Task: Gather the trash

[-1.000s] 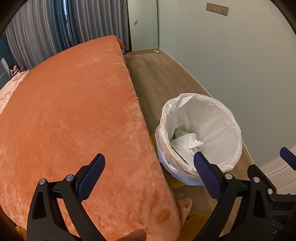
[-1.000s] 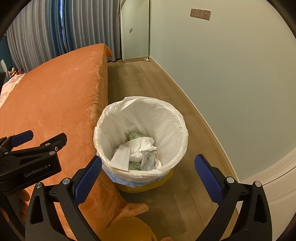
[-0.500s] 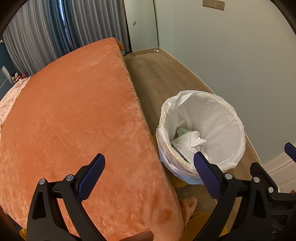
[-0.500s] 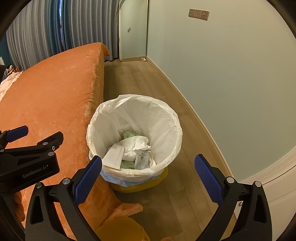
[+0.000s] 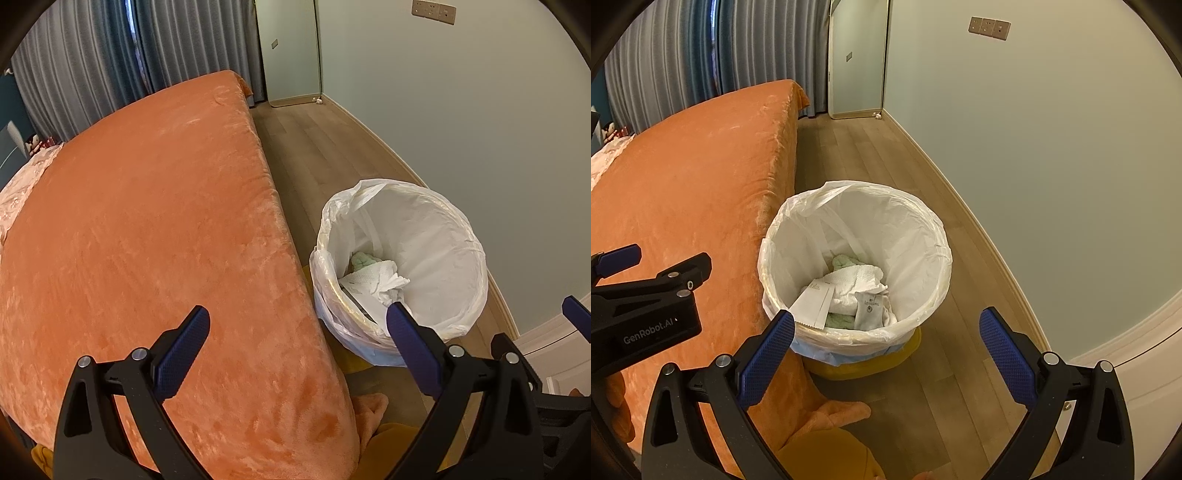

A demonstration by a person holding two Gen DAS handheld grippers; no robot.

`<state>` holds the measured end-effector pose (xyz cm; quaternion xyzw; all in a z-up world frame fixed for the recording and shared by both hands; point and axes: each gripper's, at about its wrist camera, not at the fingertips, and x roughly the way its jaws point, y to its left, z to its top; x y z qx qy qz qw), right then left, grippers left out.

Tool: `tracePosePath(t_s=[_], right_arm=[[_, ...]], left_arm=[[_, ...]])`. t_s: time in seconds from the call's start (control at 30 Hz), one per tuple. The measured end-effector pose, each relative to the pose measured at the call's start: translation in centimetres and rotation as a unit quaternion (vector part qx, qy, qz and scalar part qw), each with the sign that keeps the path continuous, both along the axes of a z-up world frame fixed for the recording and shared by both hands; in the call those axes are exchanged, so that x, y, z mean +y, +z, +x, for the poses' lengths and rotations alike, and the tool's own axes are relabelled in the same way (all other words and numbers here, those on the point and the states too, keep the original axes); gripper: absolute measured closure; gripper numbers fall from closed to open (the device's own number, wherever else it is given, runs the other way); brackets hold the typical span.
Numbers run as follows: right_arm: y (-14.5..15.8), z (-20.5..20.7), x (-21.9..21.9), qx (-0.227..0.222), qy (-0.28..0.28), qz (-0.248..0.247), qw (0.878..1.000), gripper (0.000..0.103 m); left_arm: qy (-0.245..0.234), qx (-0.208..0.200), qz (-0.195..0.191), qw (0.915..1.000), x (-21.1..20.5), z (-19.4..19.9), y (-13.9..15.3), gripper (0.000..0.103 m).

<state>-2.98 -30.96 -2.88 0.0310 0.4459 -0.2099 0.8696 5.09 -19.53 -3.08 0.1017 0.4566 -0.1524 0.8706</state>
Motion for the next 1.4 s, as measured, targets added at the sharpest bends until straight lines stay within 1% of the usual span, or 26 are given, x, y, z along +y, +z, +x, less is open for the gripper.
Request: tracePosePath(t_s=[0.2,1.4], right_arm=[[-0.15,-0.02,0.09,0.000,0.000,0.000,1.000,0.007],[-0.32,-0.17,0.41,0.000,0.001,0.000,1.000,0.007]], left_arm=[[-0.002,-0.006,0.002,1.0000,-0.05,-0.17,-0.03,0.011],[-0.003,0.000,0.004,1.0000,-0.07,-0.39,-0.08,0.011]])
